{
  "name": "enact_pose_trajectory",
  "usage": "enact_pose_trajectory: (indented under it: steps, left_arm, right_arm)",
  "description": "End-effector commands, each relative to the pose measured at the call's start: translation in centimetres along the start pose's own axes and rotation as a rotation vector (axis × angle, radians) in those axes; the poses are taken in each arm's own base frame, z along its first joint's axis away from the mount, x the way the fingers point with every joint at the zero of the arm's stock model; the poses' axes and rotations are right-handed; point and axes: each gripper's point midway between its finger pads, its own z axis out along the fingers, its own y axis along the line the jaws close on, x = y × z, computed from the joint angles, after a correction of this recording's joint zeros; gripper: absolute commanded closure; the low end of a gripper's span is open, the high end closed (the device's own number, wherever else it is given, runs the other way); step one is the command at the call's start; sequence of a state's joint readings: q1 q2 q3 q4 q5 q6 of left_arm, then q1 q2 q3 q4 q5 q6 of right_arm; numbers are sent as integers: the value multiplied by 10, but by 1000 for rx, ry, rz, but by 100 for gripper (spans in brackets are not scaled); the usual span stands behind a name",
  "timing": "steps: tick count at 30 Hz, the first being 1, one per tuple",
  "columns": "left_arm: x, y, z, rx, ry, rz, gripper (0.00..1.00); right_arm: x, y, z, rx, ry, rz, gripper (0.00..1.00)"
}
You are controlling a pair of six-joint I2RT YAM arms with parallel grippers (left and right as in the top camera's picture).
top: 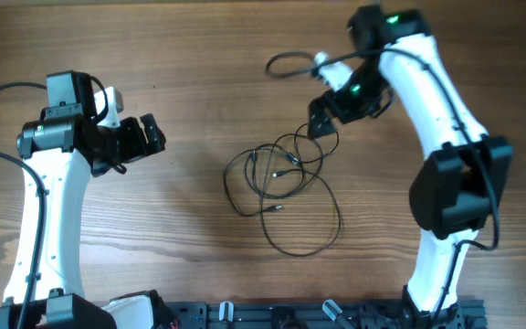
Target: Untangle cables
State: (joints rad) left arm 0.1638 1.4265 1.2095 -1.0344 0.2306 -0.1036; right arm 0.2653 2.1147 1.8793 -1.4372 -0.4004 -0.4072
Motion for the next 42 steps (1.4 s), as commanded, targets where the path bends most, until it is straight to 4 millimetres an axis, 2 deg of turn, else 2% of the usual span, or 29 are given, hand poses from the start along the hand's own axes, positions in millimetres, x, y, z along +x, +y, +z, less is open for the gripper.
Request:
enact_pose_trajectory:
  steps: [1,4,7,11,14,18,23,25,27,30,31,33,35,36,39,40,42]
  left_arm:
    - [6,-17,-7,93,7,134,0]
    - [8,-25,-8,140,12,178,0]
    - [8,-26,-8,141,11,183,0]
    - [9,-26,-8,141,12,183,0]
    - [9,-26,-8,141,14,183,0]
    - [9,-26,-8,141,15,182,0]
    - [9,-26,-8,141,13,183,0]
    - [8,-26,-8,141,10,184,0]
    - [8,-26,-8,142,9,184,0]
    - [8,-26,-8,141,9,183,0]
    - [8,-26,-8,141,9,183,0]
    - [9,-26,-8,141,12,183,0]
    - [9,-26,-8,141,12,183,0]
    - [9,-26,-8,141,12,183,0]
    - [9,-26,-8,141,12,182,0]
    - [9,-26,-8,142,13,182,0]
    - [9,-26,-8,141,14,182,0]
  right_arm:
    - [6,-9,23,85,56,-62,1]
    - [0,-30,26,199,39,-7,1]
    - [-12,-34,25,219,-10,19,0]
    - [-41,-43,22,241,-155,230,1]
    - [-50,-48,20,248,-214,372,0]
    - [-40,-56,25,285,-183,427,0]
    - [-4,-65,61,306,-74,461,0]
    - [4,-66,70,303,-57,497,0]
    - [9,-67,76,301,-54,581,0]
    - [7,-68,76,299,-80,663,1]
    - [3,-69,76,299,-94,669,6]
    - [-4,-71,75,299,-123,654,30]
    - [-11,-73,74,302,-147,608,48]
    - [-15,-75,73,304,-164,581,51]
    - [-26,-79,70,315,-210,554,50]
    - [-30,-80,70,316,-224,540,53]
    - [-35,-82,69,317,-247,524,67]
